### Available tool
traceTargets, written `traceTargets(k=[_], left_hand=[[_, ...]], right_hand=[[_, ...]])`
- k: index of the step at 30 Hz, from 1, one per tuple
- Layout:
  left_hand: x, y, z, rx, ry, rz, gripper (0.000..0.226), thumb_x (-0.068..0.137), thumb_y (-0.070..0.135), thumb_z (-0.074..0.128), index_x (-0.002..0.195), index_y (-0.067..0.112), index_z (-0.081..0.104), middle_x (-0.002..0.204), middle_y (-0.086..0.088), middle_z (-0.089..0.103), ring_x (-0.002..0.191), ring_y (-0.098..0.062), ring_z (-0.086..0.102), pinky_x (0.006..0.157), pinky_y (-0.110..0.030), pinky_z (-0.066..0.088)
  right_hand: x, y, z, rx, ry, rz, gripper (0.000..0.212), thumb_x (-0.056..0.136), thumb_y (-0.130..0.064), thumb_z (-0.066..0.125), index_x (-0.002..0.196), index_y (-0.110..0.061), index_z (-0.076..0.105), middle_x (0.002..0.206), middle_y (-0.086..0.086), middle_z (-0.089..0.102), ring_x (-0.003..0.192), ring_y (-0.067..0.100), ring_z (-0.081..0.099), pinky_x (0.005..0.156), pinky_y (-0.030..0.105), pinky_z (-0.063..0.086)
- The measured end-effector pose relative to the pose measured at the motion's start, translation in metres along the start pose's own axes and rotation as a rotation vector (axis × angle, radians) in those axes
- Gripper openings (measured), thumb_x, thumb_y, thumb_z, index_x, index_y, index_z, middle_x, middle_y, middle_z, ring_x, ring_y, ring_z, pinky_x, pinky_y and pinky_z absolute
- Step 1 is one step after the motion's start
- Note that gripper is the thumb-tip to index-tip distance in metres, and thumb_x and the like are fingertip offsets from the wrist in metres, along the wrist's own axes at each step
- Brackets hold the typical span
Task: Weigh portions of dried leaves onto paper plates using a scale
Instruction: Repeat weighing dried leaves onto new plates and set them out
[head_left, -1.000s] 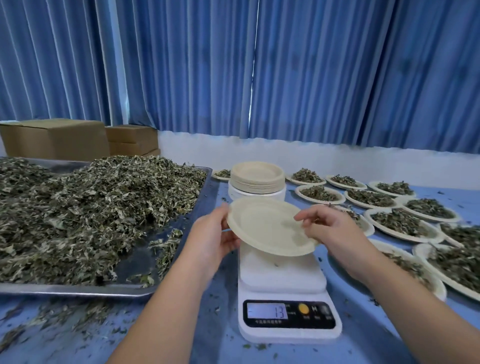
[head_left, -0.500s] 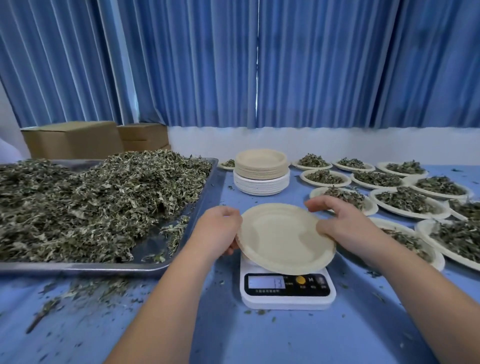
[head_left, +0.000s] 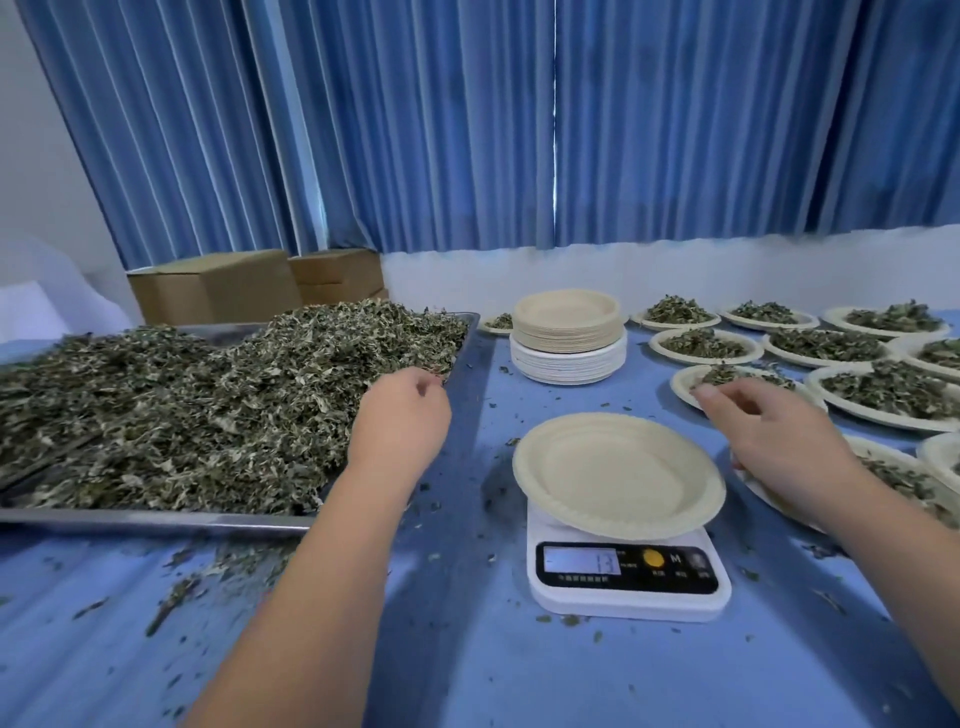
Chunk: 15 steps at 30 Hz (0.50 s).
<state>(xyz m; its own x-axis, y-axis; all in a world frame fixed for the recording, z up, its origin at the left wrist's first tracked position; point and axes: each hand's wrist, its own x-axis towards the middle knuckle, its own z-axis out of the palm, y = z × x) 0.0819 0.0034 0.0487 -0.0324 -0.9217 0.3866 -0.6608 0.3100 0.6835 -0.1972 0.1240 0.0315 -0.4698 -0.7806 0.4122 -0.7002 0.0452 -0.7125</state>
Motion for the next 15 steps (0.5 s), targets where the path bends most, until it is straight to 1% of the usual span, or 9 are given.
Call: traceTargets(k=[2, 3, 4, 5, 6, 7, 8, 12, 15], left_hand=[[0.018, -0.013, 0.0, 0.076, -0.082, 0.006, 0.028, 0.095, 0.017, 0.04, 0.105, 0.024, 0.066, 0.077, 0.002, 0.066, 0.052, -0.013, 0.051, 0.047, -0.023, 0.035], [0.028, -0.019, 0.0, 0.155, -0.127, 0.034, 0.029, 0.095, 0.016, 0.04, 0.106, 0.023, 0.066, 0.086, 0.0, 0.068, 0.057, -0.013, 0.054, 0.049, -0.024, 0.039], [0.04, -0.027, 0.002, 0.266, -0.182, 0.071, 0.03, 0.095, 0.015, 0.041, 0.111, 0.02, 0.066, 0.101, -0.004, 0.068, 0.069, -0.016, 0.059, 0.057, -0.027, 0.047], [0.051, -0.033, 0.004, 0.4, -0.248, 0.101, 0.033, 0.095, 0.015, 0.041, 0.118, 0.017, 0.064, 0.117, -0.007, 0.063, 0.088, -0.021, 0.062, 0.073, -0.033, 0.053], [0.061, -0.039, 0.006, 0.537, -0.31, 0.116, 0.038, 0.094, 0.016, 0.042, 0.127, 0.016, 0.06, 0.13, -0.012, 0.054, 0.106, -0.027, 0.058, 0.09, -0.039, 0.051], [0.07, -0.043, 0.008, 0.649, -0.355, 0.122, 0.042, 0.094, 0.018, 0.043, 0.134, 0.016, 0.055, 0.137, -0.015, 0.045, 0.117, -0.033, 0.052, 0.1, -0.044, 0.046], [0.078, -0.046, 0.01, 0.718, -0.376, 0.119, 0.046, 0.094, 0.022, 0.043, 0.14, 0.018, 0.049, 0.142, -0.018, 0.038, 0.123, -0.036, 0.048, 0.105, -0.047, 0.042], [0.106, -0.052, 0.015, 0.831, -0.4, 0.073, 0.056, 0.1, 0.046, 0.036, 0.15, 0.021, 0.029, 0.156, -0.016, 0.018, 0.138, -0.039, 0.033, 0.112, -0.052, 0.031], [0.113, -0.058, 0.021, 0.845, -0.474, -0.013, 0.07, 0.098, 0.06, 0.029, 0.155, 0.023, 0.012, 0.162, -0.015, 0.002, 0.146, -0.041, 0.011, 0.117, -0.055, 0.017]], right_hand=[[0.001, -0.001, 0.001, -0.006, 0.01, -0.002, 0.029, 0.096, -0.044, 0.05, 0.081, -0.023, 0.062, 0.069, -0.005, 0.059, 0.067, 0.015, 0.057, 0.055, 0.028, 0.035], [0.001, -0.002, 0.003, -0.018, 0.014, -0.006, 0.029, 0.096, -0.044, 0.049, 0.079, -0.024, 0.062, 0.069, -0.006, 0.059, 0.066, 0.013, 0.055, 0.054, 0.028, 0.033], [0.002, -0.003, 0.004, -0.029, 0.019, -0.011, 0.03, 0.097, -0.042, 0.049, 0.077, -0.023, 0.061, 0.068, -0.006, 0.058, 0.065, 0.011, 0.053, 0.054, 0.027, 0.032], [0.002, -0.003, 0.006, -0.035, 0.021, -0.016, 0.033, 0.097, -0.041, 0.049, 0.074, -0.021, 0.061, 0.066, -0.004, 0.058, 0.064, 0.012, 0.052, 0.053, 0.028, 0.032], [0.003, -0.003, 0.008, -0.038, 0.02, -0.024, 0.036, 0.097, -0.04, 0.049, 0.073, -0.016, 0.061, 0.065, 0.0, 0.057, 0.063, 0.015, 0.05, 0.053, 0.029, 0.032], [0.004, -0.003, 0.009, -0.04, 0.02, -0.032, 0.04, 0.097, -0.04, 0.048, 0.072, -0.011, 0.06, 0.064, 0.005, 0.056, 0.062, 0.018, 0.049, 0.053, 0.03, 0.032], [0.005, -0.003, 0.01, -0.044, 0.02, -0.037, 0.043, 0.098, -0.039, 0.048, 0.071, -0.007, 0.059, 0.063, 0.008, 0.054, 0.061, 0.02, 0.048, 0.053, 0.03, 0.031], [0.009, 0.001, 0.014, -0.051, 0.029, -0.055, 0.046, 0.097, -0.04, 0.047, 0.068, -0.005, 0.055, 0.058, 0.003, 0.048, 0.057, 0.017, 0.044, 0.052, 0.031, 0.03], [0.011, 0.003, 0.018, -0.065, 0.028, -0.078, 0.045, 0.097, -0.041, 0.048, 0.077, -0.004, 0.063, 0.067, 0.009, 0.059, 0.064, 0.02, 0.052, 0.057, 0.028, 0.036]])
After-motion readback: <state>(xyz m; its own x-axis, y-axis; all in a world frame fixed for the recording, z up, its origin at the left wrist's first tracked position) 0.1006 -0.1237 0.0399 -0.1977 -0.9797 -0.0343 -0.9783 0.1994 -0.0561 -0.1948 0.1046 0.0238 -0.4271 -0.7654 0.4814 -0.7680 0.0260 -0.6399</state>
